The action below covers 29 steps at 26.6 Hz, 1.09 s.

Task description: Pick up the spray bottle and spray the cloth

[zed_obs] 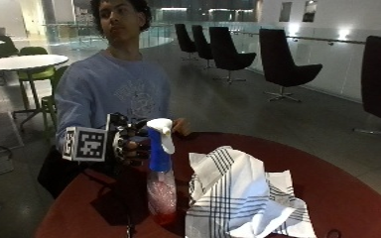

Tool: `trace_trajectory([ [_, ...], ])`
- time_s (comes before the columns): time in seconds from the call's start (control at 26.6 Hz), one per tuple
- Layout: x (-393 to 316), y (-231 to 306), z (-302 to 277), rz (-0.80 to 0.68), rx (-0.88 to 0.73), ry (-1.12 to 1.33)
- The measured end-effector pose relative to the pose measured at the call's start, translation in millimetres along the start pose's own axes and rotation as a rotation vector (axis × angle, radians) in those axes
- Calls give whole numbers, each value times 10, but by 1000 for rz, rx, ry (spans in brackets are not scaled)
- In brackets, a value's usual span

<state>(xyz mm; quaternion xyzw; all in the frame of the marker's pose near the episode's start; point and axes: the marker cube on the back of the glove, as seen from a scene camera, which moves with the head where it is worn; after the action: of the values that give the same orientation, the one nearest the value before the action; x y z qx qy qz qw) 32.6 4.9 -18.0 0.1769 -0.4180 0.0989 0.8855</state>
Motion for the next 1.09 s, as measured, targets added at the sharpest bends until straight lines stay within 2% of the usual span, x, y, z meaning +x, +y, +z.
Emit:
trace_trajectory([
  [0.15, 30, 17, 2, 45, 88, -182],
  [0.3, 78, 2, 14, 71, 164, -232],
  [0.64, 289, -345, -46, 30, 310, -104],
  [0.83, 446, -601, -90, 171, 316, -74],
  [1.09, 621, -1016, -67, 244, 336, -67],
])
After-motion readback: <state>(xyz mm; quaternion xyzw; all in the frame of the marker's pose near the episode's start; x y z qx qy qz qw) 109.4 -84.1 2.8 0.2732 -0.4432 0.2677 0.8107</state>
